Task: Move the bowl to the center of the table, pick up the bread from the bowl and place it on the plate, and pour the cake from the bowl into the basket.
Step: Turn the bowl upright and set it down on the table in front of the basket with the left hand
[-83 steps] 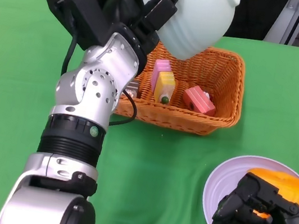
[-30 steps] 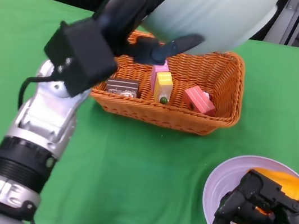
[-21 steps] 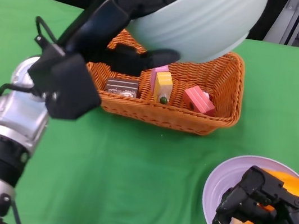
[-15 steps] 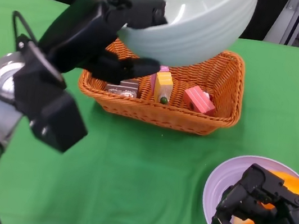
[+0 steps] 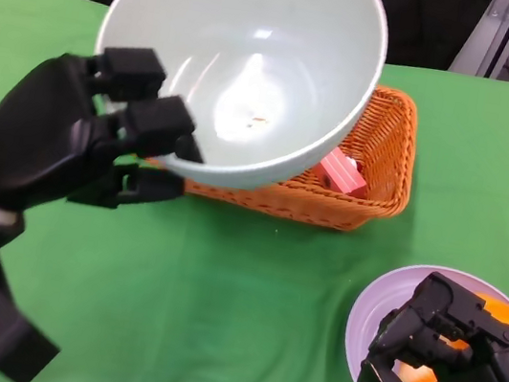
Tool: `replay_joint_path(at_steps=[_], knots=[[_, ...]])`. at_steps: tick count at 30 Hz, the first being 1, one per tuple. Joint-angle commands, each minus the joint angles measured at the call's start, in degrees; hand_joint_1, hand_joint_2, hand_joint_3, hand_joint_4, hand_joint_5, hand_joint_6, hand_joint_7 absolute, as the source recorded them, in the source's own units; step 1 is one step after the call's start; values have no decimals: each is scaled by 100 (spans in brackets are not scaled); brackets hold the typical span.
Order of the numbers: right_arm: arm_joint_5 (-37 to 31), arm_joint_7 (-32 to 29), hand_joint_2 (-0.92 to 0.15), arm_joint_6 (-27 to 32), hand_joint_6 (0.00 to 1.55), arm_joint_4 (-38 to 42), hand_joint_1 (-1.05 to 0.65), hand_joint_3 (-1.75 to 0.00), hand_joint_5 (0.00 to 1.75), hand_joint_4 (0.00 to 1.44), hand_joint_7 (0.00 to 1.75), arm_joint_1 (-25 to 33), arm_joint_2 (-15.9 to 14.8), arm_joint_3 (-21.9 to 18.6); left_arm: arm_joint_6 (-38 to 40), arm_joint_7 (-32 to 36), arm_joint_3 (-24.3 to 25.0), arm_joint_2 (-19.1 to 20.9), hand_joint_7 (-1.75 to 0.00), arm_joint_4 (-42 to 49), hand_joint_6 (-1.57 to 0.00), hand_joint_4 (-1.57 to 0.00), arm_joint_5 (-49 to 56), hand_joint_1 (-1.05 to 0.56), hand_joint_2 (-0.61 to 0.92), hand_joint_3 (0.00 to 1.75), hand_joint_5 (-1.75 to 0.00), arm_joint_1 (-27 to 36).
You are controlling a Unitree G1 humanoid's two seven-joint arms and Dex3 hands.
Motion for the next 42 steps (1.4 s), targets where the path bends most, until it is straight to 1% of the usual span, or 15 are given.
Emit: replay_joint_path(at_steps=[1, 3, 4, 6, 9, 13, 16, 19, 22, 27, 30, 32, 34, 39, 42], knots=[[50, -14, -53, 37, 62, 1, -16, -89, 158, 72, 138, -42, -19, -49, -1, 1120, 47, 338, -127, -195, -71, -75, 521, -20, 86, 47, -158, 316], [54, 1, -53, 14, 62, 25, -16, -89, 158, 73, 138, -57, -17, -51, 24, 1752, -61, 466, -129, -203, -70, -77, 846, -19, 85, 48, -156, 448], [61, 10, -53, 8, 62, 36, -17, -89, 158, 73, 137, -63, -19, -54, 32, 2089, -132, 546, -129, -197, -69, -75, 1010, -21, 86, 46, -164, 537], [70, 12, -53, 20, 63, 36, -17, -89, 157, 73, 137, -70, -21, -60, 79, 2678, -292, 716, -129, -206, -69, -73, 1285, -22, 88, 42, -172, 720], [80, 11, -53, 30, 63, 34, -17, -89, 156, 74, 136, -73, -14, -63, 221, 3214, -563, 897, -131, -195, -71, -74, 1496, -21, 88, 40, -174, 774], [140, 57, -55, 92, 63, 4, -19, -85, 156, 73, 136, -63, -53, -92, 237, 3767, -989, 1303, -140, -170, -71, -76, 1719, -19, 83, 42, -172, 1251], [118, 79, -56, 41, 63, 36, -17, -83, 157, 73, 136, -57, -40, -107, 374, 3964, -1271, 1513, -141, -214, -72, -81, 1798, -19, 80, 43, -160, 1516], [131, 78, -56, 66, 63, 34, -18, -84, 156, 73, 136, -48, -39, -119, 511, 4093, -1537, 1616, -141, -235, -73, -85, 1850, -21, 88, 29, -152, 1715], [141, 69, -56, 119, 63, 4, -18, -85, 156, 73, 136, -35, -49, -123, 595, 4203, -1830, 1690, -140, -195, -74, -87, 1924, -19, 88, 23, -149, 1826], [99, 42, -52, 86, 62, -27, -17, -93, 156, 72, 137, 5, -36, -104, 721, 4348, -2327, 1745, -151, -4, -68, -84, 2034, -15, 85, 20, -155, 1791], [108, 10, -52, 155, 61, -85, -18, -92, 156, 71, 137, 32, -32, -85, 738, 4258, -2519, 1774, -158, 118, -64, -78, 1987, -16, 87, 19, -164, 1741], [129, -6, -51, 191, 61, -113, -17, -93, 157, 71, 137, 44, -24, -77, 749, 4217, -2639, 1798, -151, 180, -66, -74, 1996, -18, 90, 15, -171, 1692], [136, -10, -51, 205, 61, -123, -16, -94, 157, 70, 137, 47, -22, -76, 768, 4227, -2715, 1819, -150, 202, -67, -72, 1985, -18, 91, 13, -174, 1659], [108, -20, -50, 191, 61, -137, -17, -95, 158, 70, 138, 54, -18, -69, 706, 4275, -3027, 1794, -147, 442, -65, -69, 2006, -20, 92, 11, -173, 1456], [75, -40, -50, 173, 61, -139, -17, -95, 158, 70, 138, 66, -15, -67, 737, 4239, -3264, 1670, -143, 722, -65, -67, 2028, -19, 92, 15, -170, 1291]])
